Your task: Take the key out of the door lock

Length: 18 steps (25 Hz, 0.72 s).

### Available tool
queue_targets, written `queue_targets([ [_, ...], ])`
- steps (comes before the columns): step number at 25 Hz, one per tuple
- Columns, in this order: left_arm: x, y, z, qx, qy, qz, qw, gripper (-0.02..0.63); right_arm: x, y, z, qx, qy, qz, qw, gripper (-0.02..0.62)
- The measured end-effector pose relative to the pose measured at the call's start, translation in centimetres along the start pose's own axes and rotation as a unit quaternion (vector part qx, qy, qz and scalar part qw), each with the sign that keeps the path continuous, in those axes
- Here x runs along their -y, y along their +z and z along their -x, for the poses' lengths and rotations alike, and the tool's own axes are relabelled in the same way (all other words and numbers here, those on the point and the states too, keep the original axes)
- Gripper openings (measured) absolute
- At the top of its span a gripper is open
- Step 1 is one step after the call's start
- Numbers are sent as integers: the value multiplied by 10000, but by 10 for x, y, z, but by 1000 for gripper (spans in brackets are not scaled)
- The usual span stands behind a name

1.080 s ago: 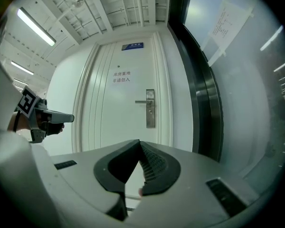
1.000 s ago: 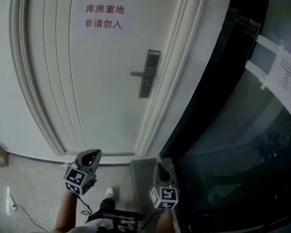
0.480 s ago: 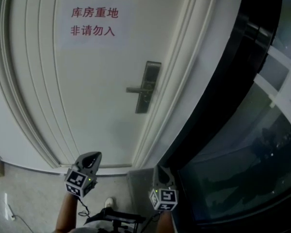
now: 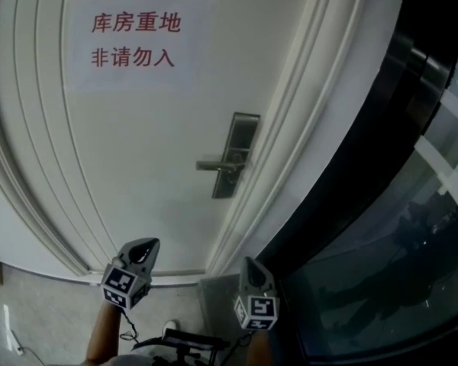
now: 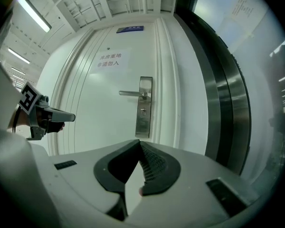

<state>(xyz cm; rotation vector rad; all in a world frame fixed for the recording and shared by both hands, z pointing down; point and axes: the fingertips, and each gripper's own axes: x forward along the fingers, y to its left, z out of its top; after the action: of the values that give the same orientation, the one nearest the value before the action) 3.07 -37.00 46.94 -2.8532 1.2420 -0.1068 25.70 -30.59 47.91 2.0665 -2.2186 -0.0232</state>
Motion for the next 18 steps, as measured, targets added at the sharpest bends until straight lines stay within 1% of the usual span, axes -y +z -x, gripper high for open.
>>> queue_targets([
  [3,-12,-1,-14,4,5,34,10000,9,1,4,-19,3,23,146,9999,11],
  [6,-20,-3,-25,-19,-44,41,10000,8,1,12,-37,39,-37,657,9978,11],
  [9,-28,-2,-33,-12,-59,47,10000,8,-1,21,-55,79,-117,1391,9902,11],
  [11,-34,-3,-36,-8,-57,52,10000,8,-2,28,-67,148,-120,1760,9842,11],
  [15,-50,-4,-38,8,10,84,10000,9,-3,41,-88,201,-180,2259,9738,11],
  [18,-61,-6,-39,26,39,106,9999,9,-4,53,-100,319,-267,2496,9675,11],
])
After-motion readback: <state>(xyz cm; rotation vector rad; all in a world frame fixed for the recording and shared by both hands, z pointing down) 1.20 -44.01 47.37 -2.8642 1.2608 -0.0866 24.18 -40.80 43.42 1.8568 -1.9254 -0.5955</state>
